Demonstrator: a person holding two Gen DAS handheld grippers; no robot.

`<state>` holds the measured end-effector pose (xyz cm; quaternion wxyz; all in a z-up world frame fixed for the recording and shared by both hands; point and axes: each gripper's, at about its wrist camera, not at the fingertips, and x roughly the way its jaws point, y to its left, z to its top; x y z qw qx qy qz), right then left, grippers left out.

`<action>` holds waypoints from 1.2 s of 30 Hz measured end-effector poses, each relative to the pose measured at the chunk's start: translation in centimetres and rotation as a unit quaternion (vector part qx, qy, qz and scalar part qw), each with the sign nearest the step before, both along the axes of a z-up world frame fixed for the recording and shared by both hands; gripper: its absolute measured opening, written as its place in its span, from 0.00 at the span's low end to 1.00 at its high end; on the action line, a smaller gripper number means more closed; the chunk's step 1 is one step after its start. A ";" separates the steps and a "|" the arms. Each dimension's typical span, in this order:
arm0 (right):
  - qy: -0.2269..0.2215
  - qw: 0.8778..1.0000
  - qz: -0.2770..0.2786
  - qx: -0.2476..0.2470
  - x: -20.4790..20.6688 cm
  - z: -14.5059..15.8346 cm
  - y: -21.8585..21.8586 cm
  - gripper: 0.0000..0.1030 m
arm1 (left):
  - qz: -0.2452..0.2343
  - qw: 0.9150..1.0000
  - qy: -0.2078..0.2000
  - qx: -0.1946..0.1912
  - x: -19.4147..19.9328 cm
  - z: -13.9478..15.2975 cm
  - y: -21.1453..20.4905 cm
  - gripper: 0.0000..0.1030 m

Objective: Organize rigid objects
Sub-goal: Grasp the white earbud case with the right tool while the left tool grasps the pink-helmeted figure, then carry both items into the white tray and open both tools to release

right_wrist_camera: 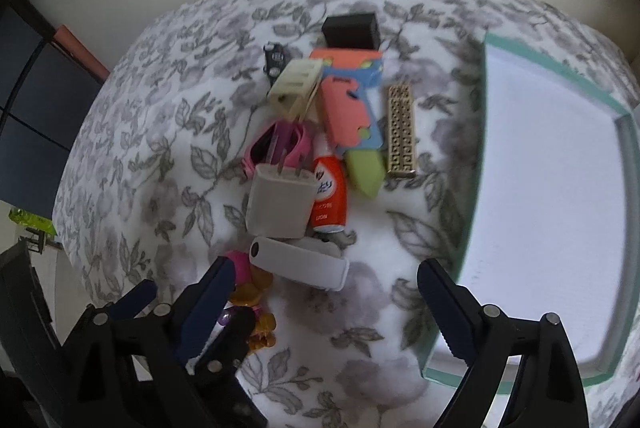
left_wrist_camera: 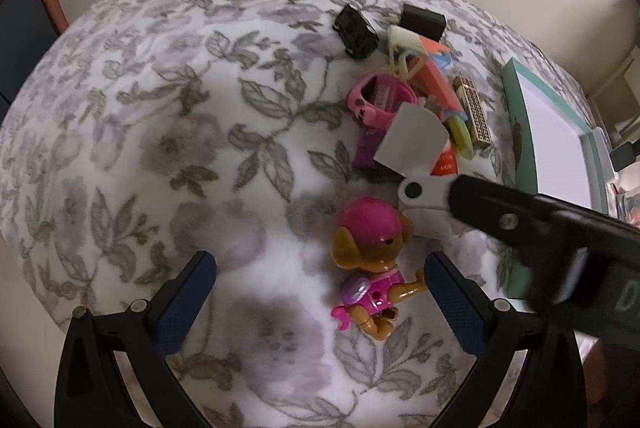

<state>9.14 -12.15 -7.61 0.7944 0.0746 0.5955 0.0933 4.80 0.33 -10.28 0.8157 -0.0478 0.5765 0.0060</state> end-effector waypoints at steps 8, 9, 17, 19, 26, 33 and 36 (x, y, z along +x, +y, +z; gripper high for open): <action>0.029 0.999 0.006 0.027 0.6 -2.4 0.8 0.86 | -0.017 1.000 -0.004 0.009 0.1 -0.8 -1.0 0.99; 0.031 0.999 0.007 0.030 0.7 -2.6 0.8 0.86 | -0.020 1.000 -0.005 0.010 0.1 -0.9 -1.1 0.99; 0.043 0.998 0.003 0.056 1.4 -3.7 1.1 0.80 | -0.033 0.999 0.005 -0.003 0.2 -2.0 -1.7 0.82; 0.044 0.997 0.002 0.061 1.5 -3.9 1.1 0.78 | -0.034 0.999 0.006 -0.008 0.3 -2.2 -1.8 0.81; 0.045 0.996 0.001 0.080 1.4 -3.9 1.0 0.67 | -0.037 0.999 -0.001 -0.030 0.2 -1.9 -1.9 0.60; 0.043 0.993 -0.012 0.107 1.0 -3.8 0.1 0.65 | -0.033 0.999 -0.003 -0.040 -0.2 -1.5 -1.7 0.56; 0.046 0.990 -0.018 0.129 0.9 -3.6 -0.3 0.64 | -0.028 0.999 -0.003 -0.035 -0.6 -1.2 -1.2 0.56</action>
